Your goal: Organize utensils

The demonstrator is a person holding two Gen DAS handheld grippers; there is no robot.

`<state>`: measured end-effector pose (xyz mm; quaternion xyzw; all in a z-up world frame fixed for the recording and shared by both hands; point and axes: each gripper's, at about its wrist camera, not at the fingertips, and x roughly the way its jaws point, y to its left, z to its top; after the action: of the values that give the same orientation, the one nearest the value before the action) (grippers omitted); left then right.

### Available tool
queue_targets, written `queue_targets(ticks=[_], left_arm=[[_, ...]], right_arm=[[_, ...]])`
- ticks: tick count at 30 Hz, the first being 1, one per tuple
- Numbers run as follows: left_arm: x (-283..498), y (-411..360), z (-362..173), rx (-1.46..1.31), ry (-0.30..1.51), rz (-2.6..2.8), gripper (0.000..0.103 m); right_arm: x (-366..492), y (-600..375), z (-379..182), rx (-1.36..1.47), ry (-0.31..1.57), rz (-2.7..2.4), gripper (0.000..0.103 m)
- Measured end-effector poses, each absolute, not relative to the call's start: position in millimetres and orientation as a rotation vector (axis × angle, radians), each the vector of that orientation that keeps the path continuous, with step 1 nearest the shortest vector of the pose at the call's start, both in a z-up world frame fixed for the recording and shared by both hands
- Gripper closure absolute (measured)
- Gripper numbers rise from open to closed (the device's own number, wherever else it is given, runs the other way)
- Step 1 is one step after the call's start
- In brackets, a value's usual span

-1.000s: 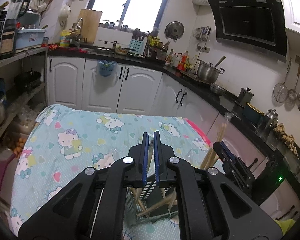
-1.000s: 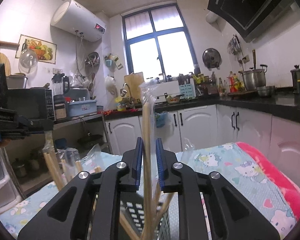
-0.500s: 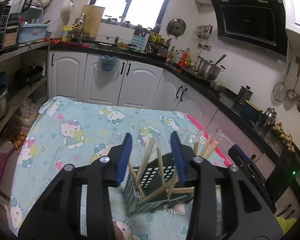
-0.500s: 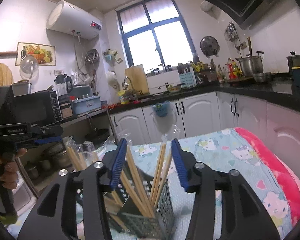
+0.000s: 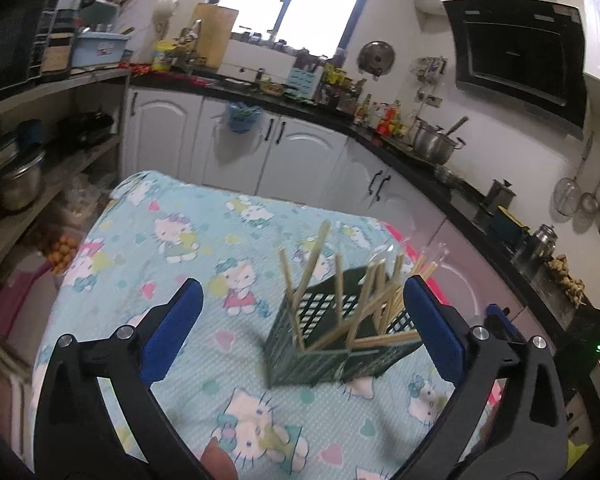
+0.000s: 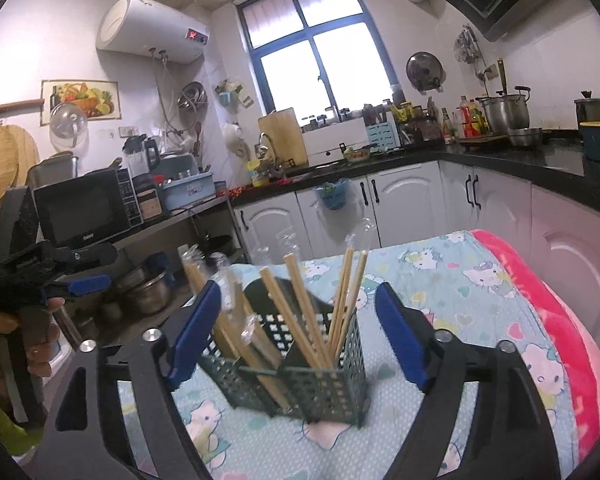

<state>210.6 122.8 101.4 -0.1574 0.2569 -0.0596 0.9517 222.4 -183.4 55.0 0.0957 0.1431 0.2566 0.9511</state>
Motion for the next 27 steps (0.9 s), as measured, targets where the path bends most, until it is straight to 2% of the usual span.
queue_targets(ticks=[4, 14, 27], left_arm=[[192.5, 122.6, 95.9, -0.305, 0.537, -0.096, 0.011], [153.5, 108.3, 73.7, -0.251, 0.586, -0.067, 0.011], [114.4, 86.0, 37.4, -0.228, 0.646, -0.058, 0.011]], right_arm=[[205.7, -181.1, 58.2, 0.167, 0.309, 0.518, 0.017], [162.9, -171.2, 54.5, 0.057, 0.39, 0.486, 0.009], [124.2, -163.4, 17.9, -0.026, 0.542, 0.439, 0.007]])
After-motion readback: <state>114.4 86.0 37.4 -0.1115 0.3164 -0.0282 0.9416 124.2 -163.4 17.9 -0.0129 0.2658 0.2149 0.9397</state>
